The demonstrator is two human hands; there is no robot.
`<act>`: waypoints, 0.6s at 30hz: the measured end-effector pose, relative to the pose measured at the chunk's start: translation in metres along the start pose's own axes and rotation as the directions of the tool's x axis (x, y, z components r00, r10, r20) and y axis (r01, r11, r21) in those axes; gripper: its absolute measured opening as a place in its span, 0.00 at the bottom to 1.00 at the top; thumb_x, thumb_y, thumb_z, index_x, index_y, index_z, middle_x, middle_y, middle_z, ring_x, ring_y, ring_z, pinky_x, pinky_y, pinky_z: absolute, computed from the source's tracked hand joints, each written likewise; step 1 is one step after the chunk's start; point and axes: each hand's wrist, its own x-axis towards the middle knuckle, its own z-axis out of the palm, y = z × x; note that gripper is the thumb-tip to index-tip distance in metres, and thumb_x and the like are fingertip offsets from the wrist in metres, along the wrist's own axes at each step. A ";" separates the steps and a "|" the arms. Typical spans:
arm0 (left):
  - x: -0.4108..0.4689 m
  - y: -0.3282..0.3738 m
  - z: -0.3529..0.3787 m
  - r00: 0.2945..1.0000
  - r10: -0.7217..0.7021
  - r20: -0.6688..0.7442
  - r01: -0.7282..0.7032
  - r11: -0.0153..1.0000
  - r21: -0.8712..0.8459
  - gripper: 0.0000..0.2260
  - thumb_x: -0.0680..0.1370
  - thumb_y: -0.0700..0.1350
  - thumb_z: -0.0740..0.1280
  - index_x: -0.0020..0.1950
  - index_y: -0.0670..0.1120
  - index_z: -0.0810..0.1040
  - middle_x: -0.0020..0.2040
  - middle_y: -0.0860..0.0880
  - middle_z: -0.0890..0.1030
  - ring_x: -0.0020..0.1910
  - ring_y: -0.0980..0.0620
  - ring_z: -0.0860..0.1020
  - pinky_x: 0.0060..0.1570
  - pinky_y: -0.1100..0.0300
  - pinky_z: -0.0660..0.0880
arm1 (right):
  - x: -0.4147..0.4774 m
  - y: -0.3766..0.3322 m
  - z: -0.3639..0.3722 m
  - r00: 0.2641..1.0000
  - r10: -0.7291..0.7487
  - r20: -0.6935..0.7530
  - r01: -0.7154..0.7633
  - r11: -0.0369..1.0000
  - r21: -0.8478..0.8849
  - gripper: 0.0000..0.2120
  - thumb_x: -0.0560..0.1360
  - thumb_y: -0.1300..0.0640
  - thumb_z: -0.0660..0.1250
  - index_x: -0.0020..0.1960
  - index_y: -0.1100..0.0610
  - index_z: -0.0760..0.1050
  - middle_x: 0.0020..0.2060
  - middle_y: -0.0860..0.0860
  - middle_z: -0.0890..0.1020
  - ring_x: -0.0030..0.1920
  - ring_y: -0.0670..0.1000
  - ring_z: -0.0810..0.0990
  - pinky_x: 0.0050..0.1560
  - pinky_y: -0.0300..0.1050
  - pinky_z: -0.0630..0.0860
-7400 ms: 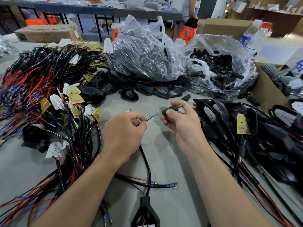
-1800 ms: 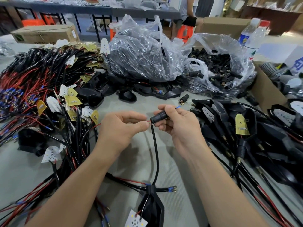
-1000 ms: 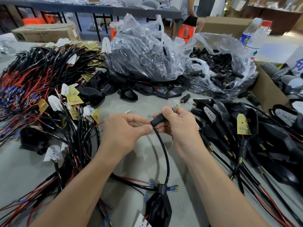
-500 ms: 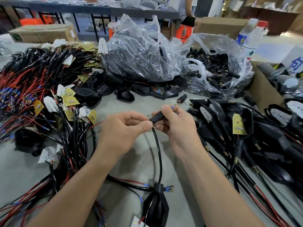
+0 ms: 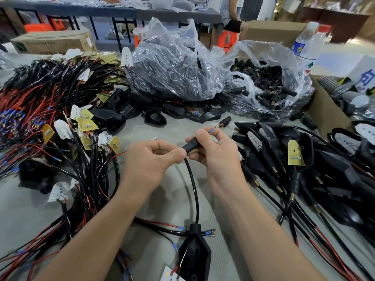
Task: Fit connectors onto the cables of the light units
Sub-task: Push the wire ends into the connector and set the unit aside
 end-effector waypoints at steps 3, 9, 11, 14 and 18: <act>0.003 0.001 -0.003 0.995 -0.067 0.076 0.072 0.995 -0.063 0.07 0.67 0.39 0.81 0.40 0.49 0.88 0.39 0.44 0.87 0.41 0.49 0.85 0.51 0.54 0.81 | 0.001 -0.001 -0.003 1.000 0.009 -0.016 -0.009 1.000 0.021 0.03 0.81 0.62 0.67 0.49 0.58 0.74 0.37 0.56 0.86 0.28 0.50 0.80 0.32 0.38 0.78; 0.002 0.004 -0.004 0.992 -0.046 0.113 0.060 0.991 -0.117 0.09 0.66 0.35 0.79 0.36 0.49 0.88 0.35 0.48 0.86 0.34 0.58 0.83 0.39 0.70 0.76 | -0.001 0.000 -0.001 1.000 0.021 -0.016 -0.020 0.999 0.025 0.04 0.80 0.62 0.69 0.50 0.59 0.74 0.36 0.57 0.86 0.26 0.50 0.77 0.30 0.38 0.77; 0.001 0.006 -0.006 0.987 -0.037 0.155 0.061 0.987 -0.152 0.06 0.62 0.39 0.80 0.35 0.49 0.88 0.34 0.47 0.86 0.34 0.56 0.83 0.39 0.68 0.77 | -0.001 0.001 0.001 1.000 0.019 -0.023 -0.018 1.000 0.017 0.05 0.79 0.64 0.69 0.53 0.61 0.73 0.35 0.58 0.85 0.24 0.49 0.76 0.27 0.38 0.75; 0.001 0.004 -0.006 0.981 -0.059 0.184 0.095 0.975 -0.199 0.10 0.55 0.44 0.81 0.33 0.46 0.85 0.32 0.46 0.84 0.32 0.53 0.81 0.39 0.65 0.77 | -0.003 0.003 0.004 0.998 0.056 -0.005 -0.056 0.998 0.033 0.07 0.79 0.64 0.68 0.56 0.63 0.73 0.33 0.58 0.85 0.23 0.48 0.75 0.26 0.38 0.74; 0.001 0.001 -0.004 0.981 -0.049 0.187 0.094 0.967 -0.236 0.17 0.55 0.41 0.81 0.40 0.41 0.80 0.31 0.45 0.83 0.31 0.54 0.82 0.39 0.65 0.78 | -0.006 0.002 0.007 0.996 0.086 0.033 -0.087 0.995 0.038 0.02 0.80 0.64 0.67 0.52 0.59 0.75 0.34 0.57 0.85 0.26 0.49 0.76 0.26 0.38 0.72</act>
